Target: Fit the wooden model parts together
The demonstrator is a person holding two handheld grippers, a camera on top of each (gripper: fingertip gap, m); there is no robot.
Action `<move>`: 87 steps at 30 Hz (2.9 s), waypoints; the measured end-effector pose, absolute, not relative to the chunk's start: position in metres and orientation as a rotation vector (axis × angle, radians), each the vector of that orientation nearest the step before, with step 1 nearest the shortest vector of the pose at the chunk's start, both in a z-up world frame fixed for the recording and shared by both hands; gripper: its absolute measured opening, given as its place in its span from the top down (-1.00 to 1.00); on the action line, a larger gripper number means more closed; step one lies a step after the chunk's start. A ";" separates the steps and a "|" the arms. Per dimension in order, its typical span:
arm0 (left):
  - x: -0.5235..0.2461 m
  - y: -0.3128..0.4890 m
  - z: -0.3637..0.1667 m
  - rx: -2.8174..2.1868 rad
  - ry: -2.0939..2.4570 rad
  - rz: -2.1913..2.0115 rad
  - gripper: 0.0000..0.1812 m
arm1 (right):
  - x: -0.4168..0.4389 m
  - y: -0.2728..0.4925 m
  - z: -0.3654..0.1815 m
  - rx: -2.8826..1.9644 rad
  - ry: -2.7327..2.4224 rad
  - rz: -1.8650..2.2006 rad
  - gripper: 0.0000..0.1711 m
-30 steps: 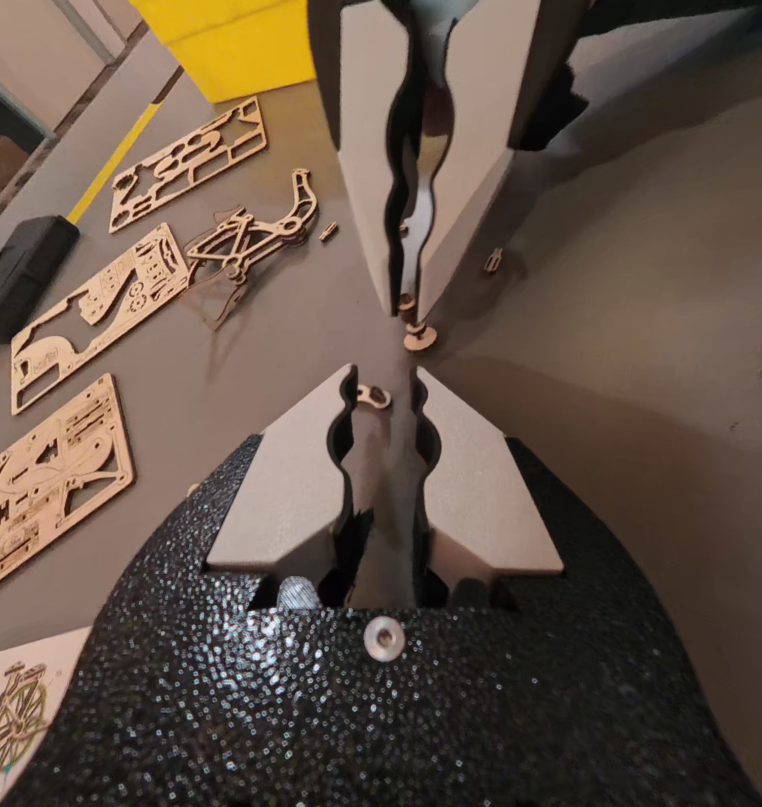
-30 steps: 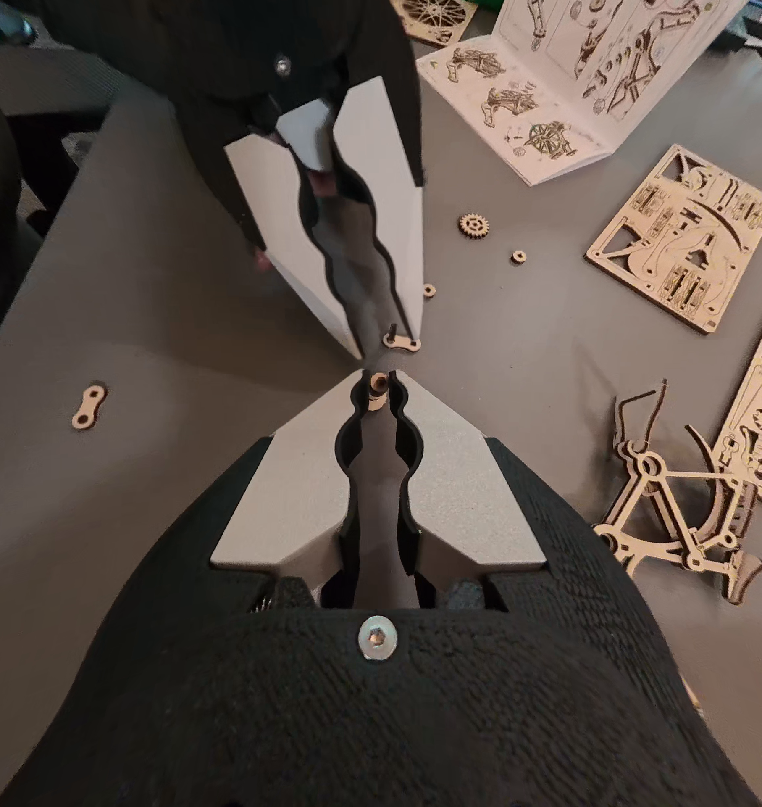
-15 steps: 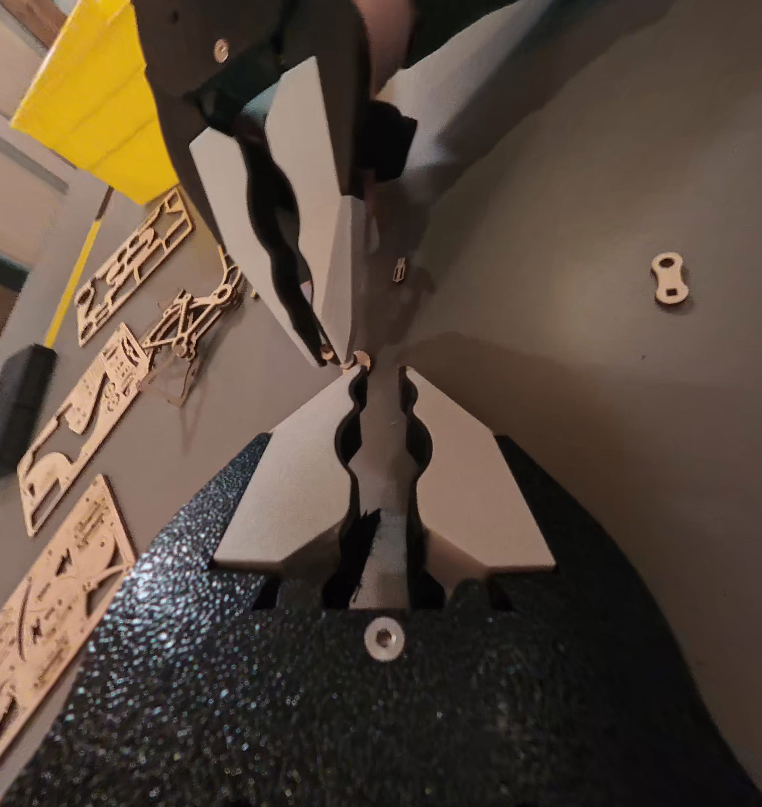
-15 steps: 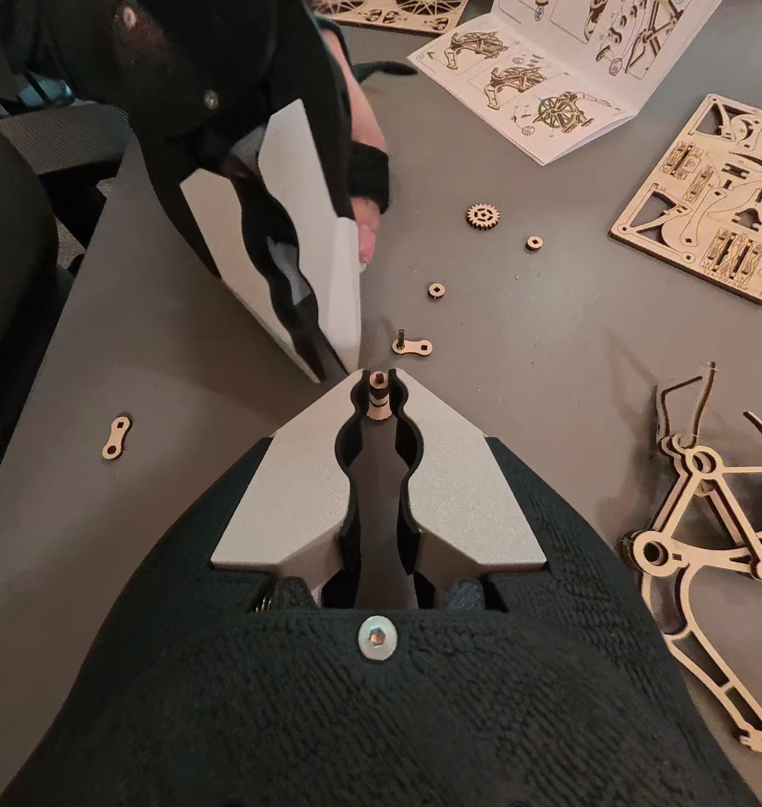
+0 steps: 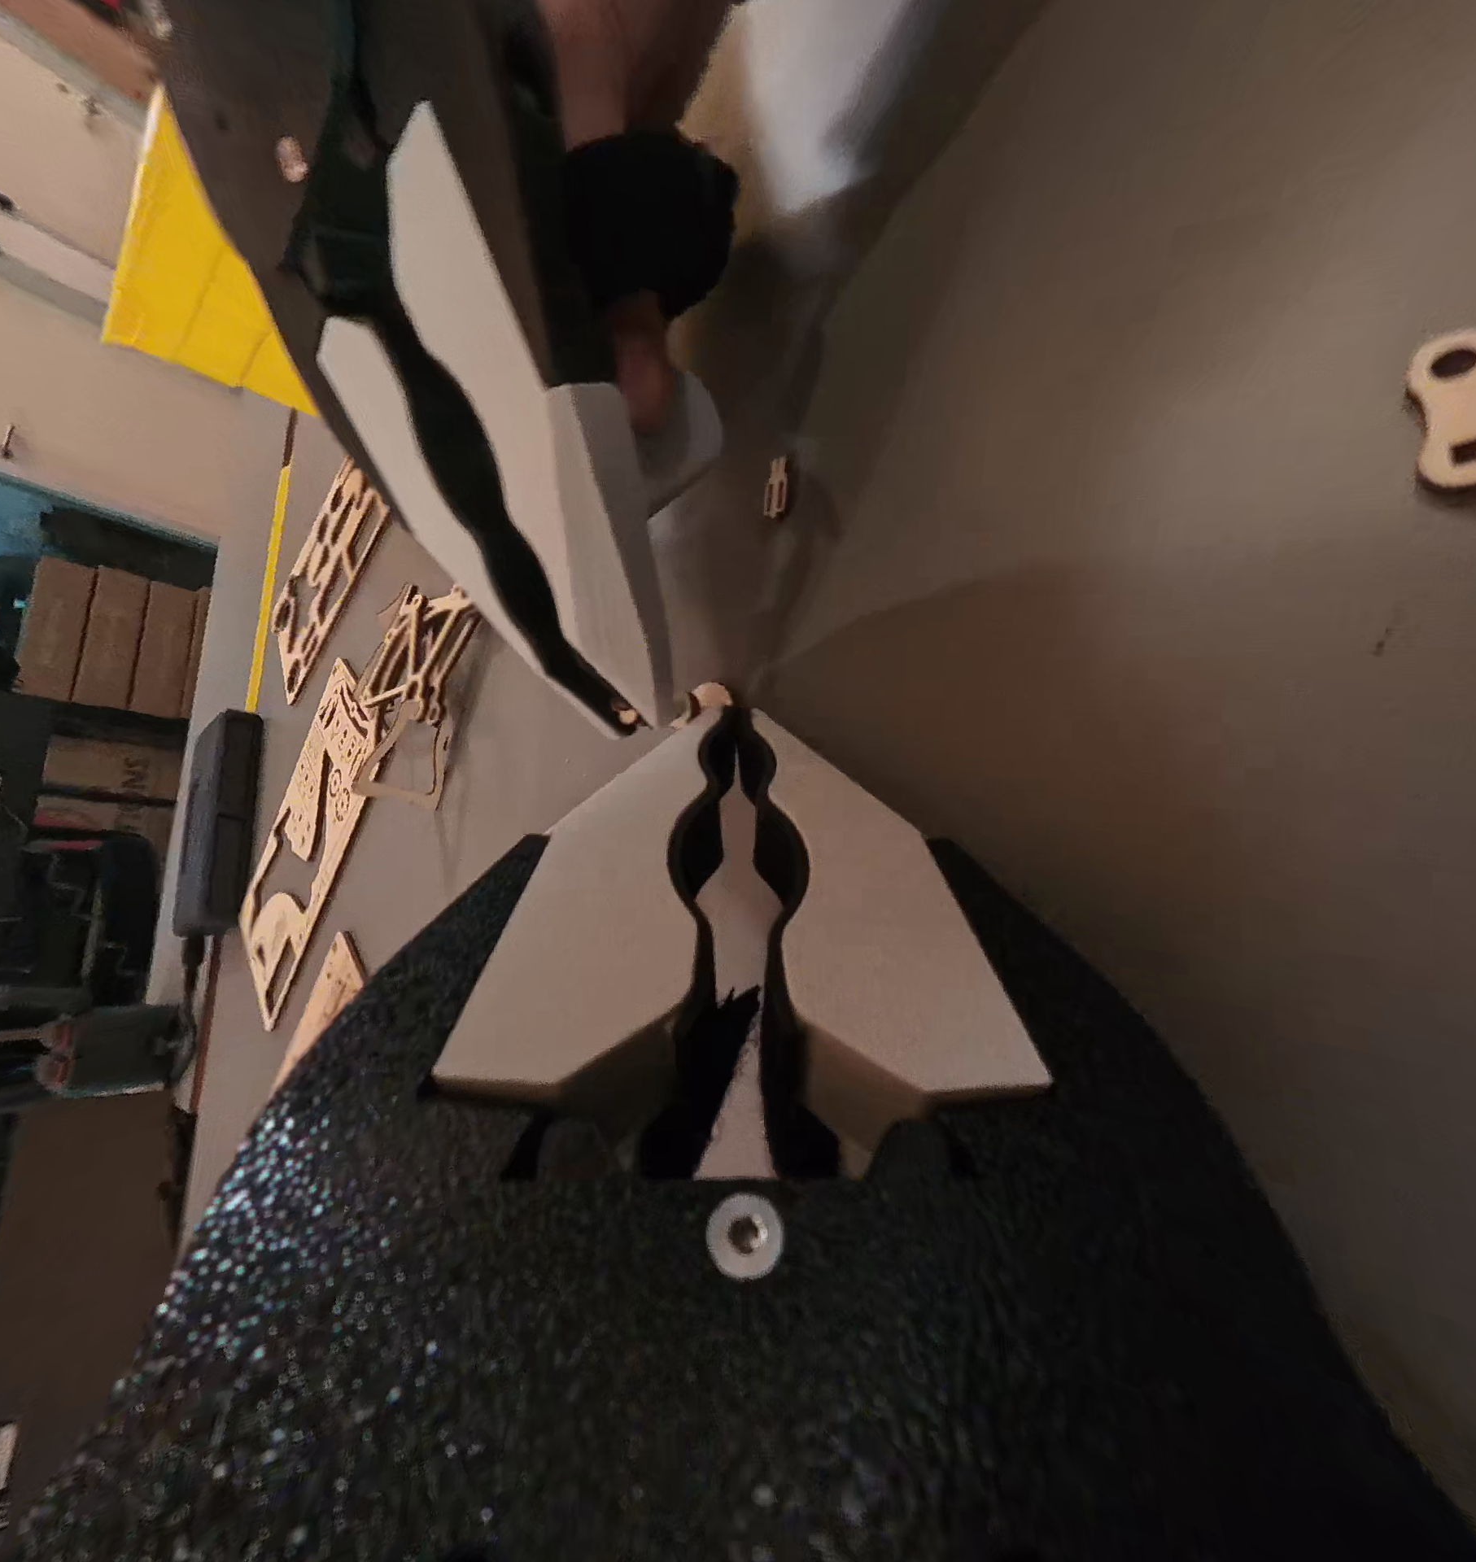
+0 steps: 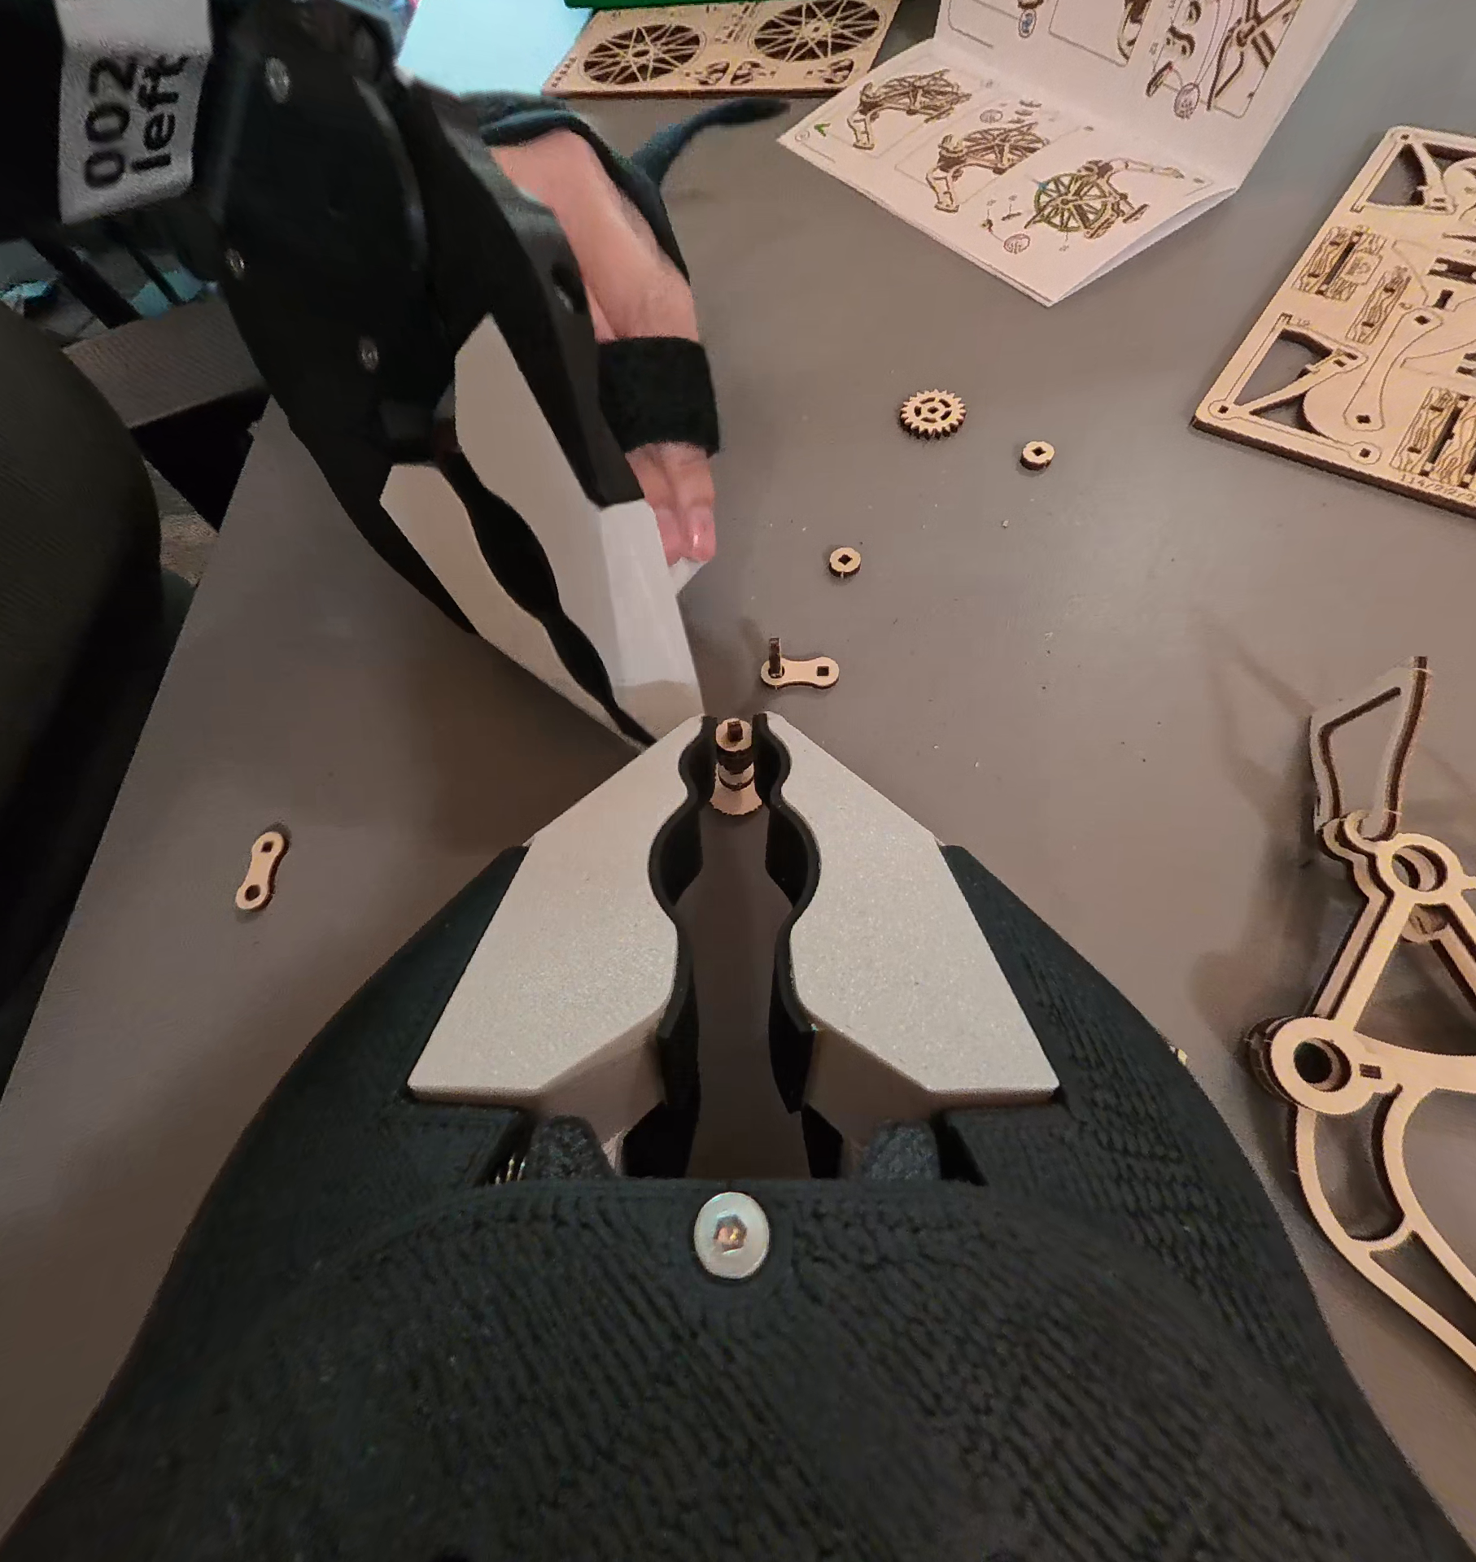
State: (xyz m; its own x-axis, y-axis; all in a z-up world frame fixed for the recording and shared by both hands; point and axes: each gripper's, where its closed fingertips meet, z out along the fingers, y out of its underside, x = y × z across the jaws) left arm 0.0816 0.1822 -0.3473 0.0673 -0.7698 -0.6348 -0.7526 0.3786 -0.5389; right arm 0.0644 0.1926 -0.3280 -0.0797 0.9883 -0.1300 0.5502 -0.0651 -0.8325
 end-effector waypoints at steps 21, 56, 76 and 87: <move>0.082 0.182 -0.349 -1.458 1.650 -0.063 1.00 | 0.068 0.193 -0.329 -1.631 -1.685 1.015 0.91; 0.081 0.180 -0.348 -1.315 1.669 0.124 1.00 | 0.069 0.194 -0.328 -1.562 -1.702 0.976 0.91; 0.085 0.176 -0.341 -1.188 1.625 0.134 1.00 | 0.069 0.195 -0.327 -1.571 -1.687 0.977 0.91; 0.072 0.185 -0.259 -1.099 1.111 -0.265 1.00 | 0.069 0.194 -0.328 -1.558 -1.699 0.968 0.91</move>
State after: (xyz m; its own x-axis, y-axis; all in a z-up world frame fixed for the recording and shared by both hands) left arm 0.0717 0.1852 -0.2593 0.4732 -0.6601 -0.5833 -0.3254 0.4844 -0.8121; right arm 0.0691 0.1938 -0.3279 -0.1021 0.9944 -0.0281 0.5309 0.0306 -0.8469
